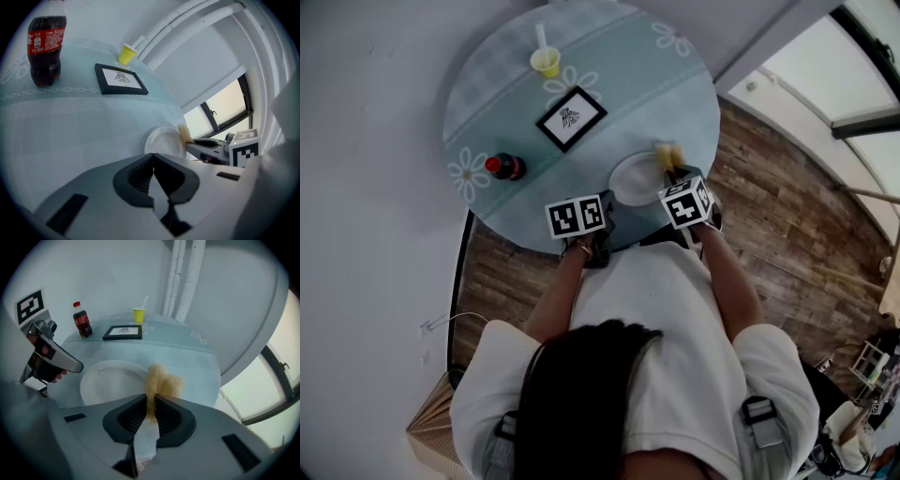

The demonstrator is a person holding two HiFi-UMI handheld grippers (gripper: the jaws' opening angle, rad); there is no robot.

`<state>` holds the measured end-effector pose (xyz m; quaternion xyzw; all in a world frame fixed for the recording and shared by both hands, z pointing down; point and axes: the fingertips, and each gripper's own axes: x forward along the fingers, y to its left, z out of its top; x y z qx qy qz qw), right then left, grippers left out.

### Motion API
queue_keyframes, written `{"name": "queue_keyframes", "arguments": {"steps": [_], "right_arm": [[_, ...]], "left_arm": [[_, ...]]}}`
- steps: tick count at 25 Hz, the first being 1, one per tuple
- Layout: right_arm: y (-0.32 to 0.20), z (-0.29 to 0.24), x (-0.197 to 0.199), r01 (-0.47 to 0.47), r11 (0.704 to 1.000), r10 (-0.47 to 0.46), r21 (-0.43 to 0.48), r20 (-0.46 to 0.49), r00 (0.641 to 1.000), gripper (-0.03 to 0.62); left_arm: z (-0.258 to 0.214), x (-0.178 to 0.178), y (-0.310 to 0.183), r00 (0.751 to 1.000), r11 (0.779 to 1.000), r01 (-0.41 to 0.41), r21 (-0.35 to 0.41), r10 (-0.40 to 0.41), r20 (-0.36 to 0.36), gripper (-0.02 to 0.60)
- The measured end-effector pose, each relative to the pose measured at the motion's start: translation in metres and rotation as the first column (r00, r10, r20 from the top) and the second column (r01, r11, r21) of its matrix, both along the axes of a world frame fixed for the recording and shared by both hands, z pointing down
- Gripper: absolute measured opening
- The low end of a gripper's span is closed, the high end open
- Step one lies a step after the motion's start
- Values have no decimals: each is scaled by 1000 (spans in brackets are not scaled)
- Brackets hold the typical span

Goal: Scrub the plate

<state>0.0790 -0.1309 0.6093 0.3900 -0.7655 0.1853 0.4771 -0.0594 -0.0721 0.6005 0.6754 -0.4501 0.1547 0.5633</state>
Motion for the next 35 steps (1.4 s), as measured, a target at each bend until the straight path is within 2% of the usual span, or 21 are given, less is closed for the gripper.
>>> {"name": "queue_keyframes", "arguments": {"steps": [5, 12, 17, 19, 22, 23, 25, 29, 32, 34, 35], "right_arm": [[0, 0, 1, -4, 1000, 4, -8, 6, 1000, 64], [1, 0, 1, 4, 1000, -4, -13, 12, 1000, 64], [0, 0, 1, 7, 1000, -6, -13, 20, 1000, 64], [1, 0, 0, 5, 1000, -5, -15, 27, 1000, 64], [1, -1, 0, -1, 1000, 2, -14, 33, 999, 64], [1, -1, 0, -3, 1000, 3, -13, 35, 999, 64], [1, -1, 0, -3, 1000, 4, -12, 36, 999, 64], [1, -1, 0, -3, 1000, 3, -14, 37, 999, 64], [0, 0, 0, -2, 1000, 3, -15, 40, 999, 64], [1, 0, 1, -9, 1000, 10, -17, 37, 999, 64], [1, 2, 1, -10, 1000, 11, -18, 36, 999, 64]], "left_arm": [[7, 3, 1, 1000, 1000, 7, -25, -7, -13, 9], [10, 7, 1, 997, 998, 43, -43, -45, -66, 11], [9, 2, 0, 996, 996, 73, -45, -76, -51, 17], [9, 3, 0, 994, 995, 78, -57, -82, -78, 79], [7, 5, -1, 989, 995, 81, -67, -88, -119, 101], [7, 4, -1, 988, 994, 86, -68, -93, -119, 102], [8, 1, -1, 989, 992, 97, -75, -105, -104, 160], [16, 11, 0, 987, 991, 68, -118, -84, -138, 160], [19, 19, -3, 981, 987, 83, -135, -104, -163, 162], [23, 16, -3, 980, 983, 106, -151, -129, -150, 125], [26, 13, -2, 979, 980, 119, -157, -142, -147, 83]]}}
